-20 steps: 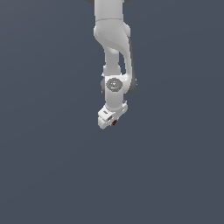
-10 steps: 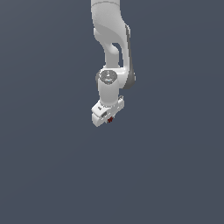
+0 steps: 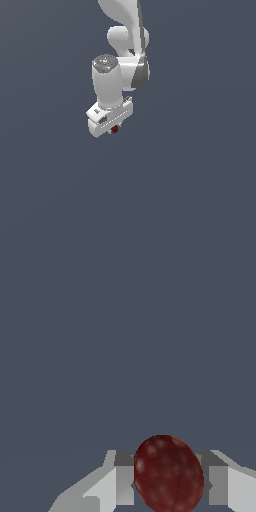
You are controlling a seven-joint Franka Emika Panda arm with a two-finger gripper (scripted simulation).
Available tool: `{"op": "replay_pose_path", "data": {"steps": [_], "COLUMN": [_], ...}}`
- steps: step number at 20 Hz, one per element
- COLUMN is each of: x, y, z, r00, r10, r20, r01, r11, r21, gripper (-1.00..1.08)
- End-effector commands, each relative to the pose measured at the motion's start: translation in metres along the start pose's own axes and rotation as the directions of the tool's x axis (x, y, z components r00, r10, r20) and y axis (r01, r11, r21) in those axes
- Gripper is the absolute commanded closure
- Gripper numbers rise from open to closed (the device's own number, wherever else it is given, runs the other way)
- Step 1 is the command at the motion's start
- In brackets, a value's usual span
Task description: Pick up the object and move it to a goal position.
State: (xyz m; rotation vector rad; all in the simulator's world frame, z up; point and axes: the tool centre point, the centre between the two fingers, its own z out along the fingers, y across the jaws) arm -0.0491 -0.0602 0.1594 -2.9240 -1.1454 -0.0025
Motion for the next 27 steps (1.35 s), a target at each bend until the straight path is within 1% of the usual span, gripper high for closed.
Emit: {"op": "replay_pose_path", "data": {"steps": [1, 8, 14, 20, 27], "x": [-0.004, -0.013, -0.017, -0.019, -0.019], "y": [0.013, 0.051, 0.075, 0.089, 0.094], "z": [-0.025, -0.091, -0.130, -0.153, -0.159], "r00": [1.000, 1.000, 1.000, 1.000, 1.000], "r10": [-0.001, -0.001, 0.000, 0.001, 0.001], "r20": [0.000, 0.000, 0.001, 0.002, 0.002], "r01": [0.001, 0.001, 0.000, -0.001, -0.001], "r11": [1.000, 1.000, 1.000, 1.000, 1.000], "r21": [0.001, 0.001, 0.000, 0.000, 0.000], "gripper": [1.08, 1.08, 1.08, 1.08, 1.08]}}
